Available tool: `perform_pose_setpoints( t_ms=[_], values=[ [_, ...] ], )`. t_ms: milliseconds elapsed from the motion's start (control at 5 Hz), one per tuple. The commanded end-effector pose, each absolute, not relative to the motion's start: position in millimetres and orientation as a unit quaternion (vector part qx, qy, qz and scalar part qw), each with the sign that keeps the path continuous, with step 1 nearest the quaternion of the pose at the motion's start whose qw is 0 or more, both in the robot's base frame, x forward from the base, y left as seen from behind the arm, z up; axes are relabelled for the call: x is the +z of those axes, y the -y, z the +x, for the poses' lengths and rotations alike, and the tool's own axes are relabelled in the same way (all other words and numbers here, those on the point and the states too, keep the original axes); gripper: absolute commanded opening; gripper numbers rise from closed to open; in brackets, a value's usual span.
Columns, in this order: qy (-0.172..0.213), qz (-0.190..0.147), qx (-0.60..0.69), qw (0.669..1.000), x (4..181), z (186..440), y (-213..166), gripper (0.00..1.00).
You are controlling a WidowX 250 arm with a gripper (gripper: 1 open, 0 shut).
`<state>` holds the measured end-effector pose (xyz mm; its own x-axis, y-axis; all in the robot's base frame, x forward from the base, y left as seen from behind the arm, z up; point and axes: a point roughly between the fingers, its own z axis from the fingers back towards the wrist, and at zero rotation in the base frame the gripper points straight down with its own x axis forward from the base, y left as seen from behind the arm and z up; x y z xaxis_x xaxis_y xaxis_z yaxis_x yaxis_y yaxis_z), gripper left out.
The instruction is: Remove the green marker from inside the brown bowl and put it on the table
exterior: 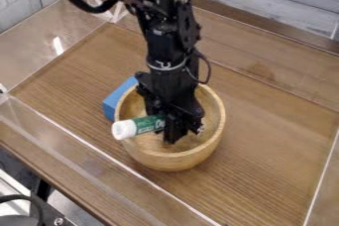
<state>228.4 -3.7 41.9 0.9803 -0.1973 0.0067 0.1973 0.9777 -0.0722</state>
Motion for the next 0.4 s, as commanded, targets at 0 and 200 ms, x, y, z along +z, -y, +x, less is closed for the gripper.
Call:
perform_pose_setpoints(
  t_ms=[0, 200],
  values=[
    [0.030, -0.035, -0.100, 0.994, 57.8, 240.7, 3.6, 1.00],
    [0.030, -0.037, -0.103, 0.994, 62.4, 241.7, 4.4, 0.00]
  ],
)
